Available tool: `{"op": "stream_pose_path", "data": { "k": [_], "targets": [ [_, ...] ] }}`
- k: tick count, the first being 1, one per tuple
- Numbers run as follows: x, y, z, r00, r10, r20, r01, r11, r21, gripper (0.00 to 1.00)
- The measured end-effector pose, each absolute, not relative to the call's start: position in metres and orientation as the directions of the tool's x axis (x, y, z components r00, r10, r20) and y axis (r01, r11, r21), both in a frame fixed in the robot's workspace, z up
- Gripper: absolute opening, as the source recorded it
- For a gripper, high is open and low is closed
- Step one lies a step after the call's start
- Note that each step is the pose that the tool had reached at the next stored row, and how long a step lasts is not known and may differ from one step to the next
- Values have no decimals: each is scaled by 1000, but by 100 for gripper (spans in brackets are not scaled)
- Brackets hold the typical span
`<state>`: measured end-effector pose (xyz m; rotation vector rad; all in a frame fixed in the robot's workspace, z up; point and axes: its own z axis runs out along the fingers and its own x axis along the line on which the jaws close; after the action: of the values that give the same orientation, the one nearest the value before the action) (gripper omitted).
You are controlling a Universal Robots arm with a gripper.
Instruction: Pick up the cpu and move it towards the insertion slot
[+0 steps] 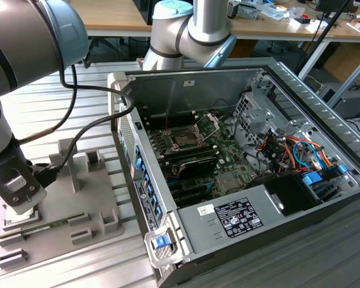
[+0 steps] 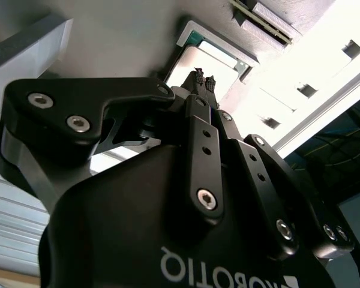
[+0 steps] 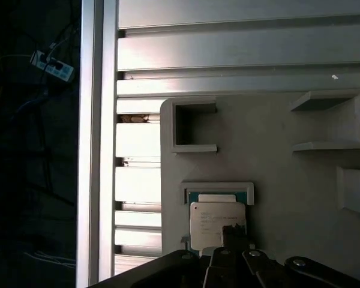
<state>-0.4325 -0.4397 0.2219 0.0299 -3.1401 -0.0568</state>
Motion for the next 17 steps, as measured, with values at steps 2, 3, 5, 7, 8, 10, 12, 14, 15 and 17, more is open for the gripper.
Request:
{"op": "stream_pose_path", "data": {
  "k": [2, 3, 5, 7, 8, 10, 12, 14, 15, 17],
  "targets": [
    [-433, -440, 220, -1000, -19, 1, -19, 999, 36, 11],
    [-433, -440, 220, -1000, -19, 1, -19, 999, 36, 11],
    [-433, -441, 219, -1000, -19, 1, -19, 999, 36, 11],
    [-433, -441, 218, -1000, -19, 1, -19, 999, 36, 11],
    [-433, -441, 218, -1000, -19, 1, -19, 999, 36, 11],
    [-433, -441, 217, -1000, -19, 1, -19, 999, 35, 11],
    [-433, -441, 215, -1000, -19, 1, -19, 999, 35, 11],
    [-433, -441, 214, -1000, -19, 1, -19, 999, 35, 11],
    [-433, -441, 213, -1000, -19, 1, -19, 999, 35, 11],
    [-435, -441, 211, -1000, -19, 0, -19, 999, 35, 11]
  ]
}}
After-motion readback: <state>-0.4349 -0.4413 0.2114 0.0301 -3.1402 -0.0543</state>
